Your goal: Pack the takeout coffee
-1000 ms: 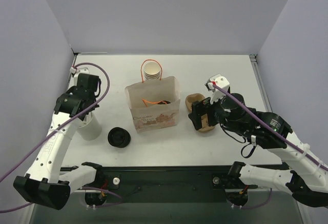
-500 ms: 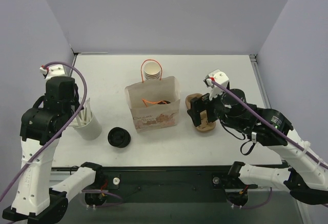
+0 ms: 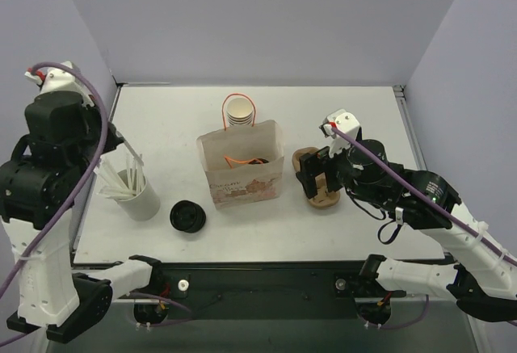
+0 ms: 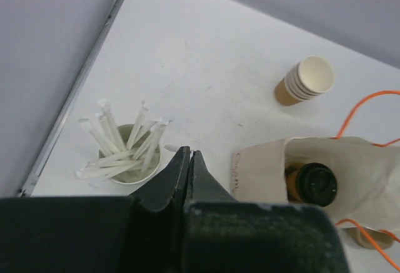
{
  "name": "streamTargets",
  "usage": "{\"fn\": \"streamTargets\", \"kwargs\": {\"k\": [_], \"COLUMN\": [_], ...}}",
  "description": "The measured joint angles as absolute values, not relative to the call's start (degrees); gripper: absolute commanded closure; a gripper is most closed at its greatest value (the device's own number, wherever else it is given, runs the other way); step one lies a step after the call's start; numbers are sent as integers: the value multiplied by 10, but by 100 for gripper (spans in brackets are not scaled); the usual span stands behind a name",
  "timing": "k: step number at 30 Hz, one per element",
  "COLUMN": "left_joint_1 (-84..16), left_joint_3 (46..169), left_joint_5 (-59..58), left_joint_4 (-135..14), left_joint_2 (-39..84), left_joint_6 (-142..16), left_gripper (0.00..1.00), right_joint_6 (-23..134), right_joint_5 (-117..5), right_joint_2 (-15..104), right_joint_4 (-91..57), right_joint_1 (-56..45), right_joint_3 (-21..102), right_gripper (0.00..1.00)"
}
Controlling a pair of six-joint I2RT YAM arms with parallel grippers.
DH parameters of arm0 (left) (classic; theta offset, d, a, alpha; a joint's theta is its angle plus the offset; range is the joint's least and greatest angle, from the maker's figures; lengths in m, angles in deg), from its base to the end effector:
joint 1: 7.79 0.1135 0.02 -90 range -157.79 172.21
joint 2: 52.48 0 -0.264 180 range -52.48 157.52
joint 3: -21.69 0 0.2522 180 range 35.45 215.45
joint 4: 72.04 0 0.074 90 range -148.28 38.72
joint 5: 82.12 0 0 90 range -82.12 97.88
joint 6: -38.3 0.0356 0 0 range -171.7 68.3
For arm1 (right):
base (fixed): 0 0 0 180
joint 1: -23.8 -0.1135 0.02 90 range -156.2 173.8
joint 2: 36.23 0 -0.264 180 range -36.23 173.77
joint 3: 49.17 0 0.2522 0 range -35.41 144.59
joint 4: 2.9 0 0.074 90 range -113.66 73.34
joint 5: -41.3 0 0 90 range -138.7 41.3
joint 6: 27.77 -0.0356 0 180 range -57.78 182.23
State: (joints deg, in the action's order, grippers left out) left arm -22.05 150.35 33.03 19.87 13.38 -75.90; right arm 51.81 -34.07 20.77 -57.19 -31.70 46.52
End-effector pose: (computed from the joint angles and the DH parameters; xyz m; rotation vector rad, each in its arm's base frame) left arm 0.1201 -0.0149 0.5270 -0.4366 1.9794 0.0342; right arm 0.1080 0.1412 0.4634 -0.5466 1.7908 0.5688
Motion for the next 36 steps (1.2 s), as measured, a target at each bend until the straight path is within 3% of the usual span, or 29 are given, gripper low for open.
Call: {"fn": "streamTargets", "kwargs": {"k": [4,12,18,27,30,34,36], "left_joint_1": [-220,-220,-221,-225,-229,-231,-231], "left_joint_3": [1573,1599,1434,1209,1153,1141,1145], "left_joint_5": [271,91,-6,-59,-66,-70,-67], "left_joint_4": [183,56,-69,-163,-195,-207,-208], "left_joint_2": [134,126,91,72,73,103,118], "left_joint_6": [-768,-800,-841,-876,-882,-872,-864], "left_gripper": [100,100,100,100,89,59,50], "right_joint_6": [528,538,535,533,531,523,513], "right_joint_5": [-336,-315,-308,-296,-294,-289,-280], "right_joint_2": [208,212,200,181,181,188,193], "right_joint_4": [-572,-562,-550,-541,-541,-544,-544], "right_joint_1": [-317,-316,-316,-314,-314,-312,-312], "right_joint_3": [466,471,465,459,452,442,438], "right_gripper": [0,0,0,0,0,0,0]}}
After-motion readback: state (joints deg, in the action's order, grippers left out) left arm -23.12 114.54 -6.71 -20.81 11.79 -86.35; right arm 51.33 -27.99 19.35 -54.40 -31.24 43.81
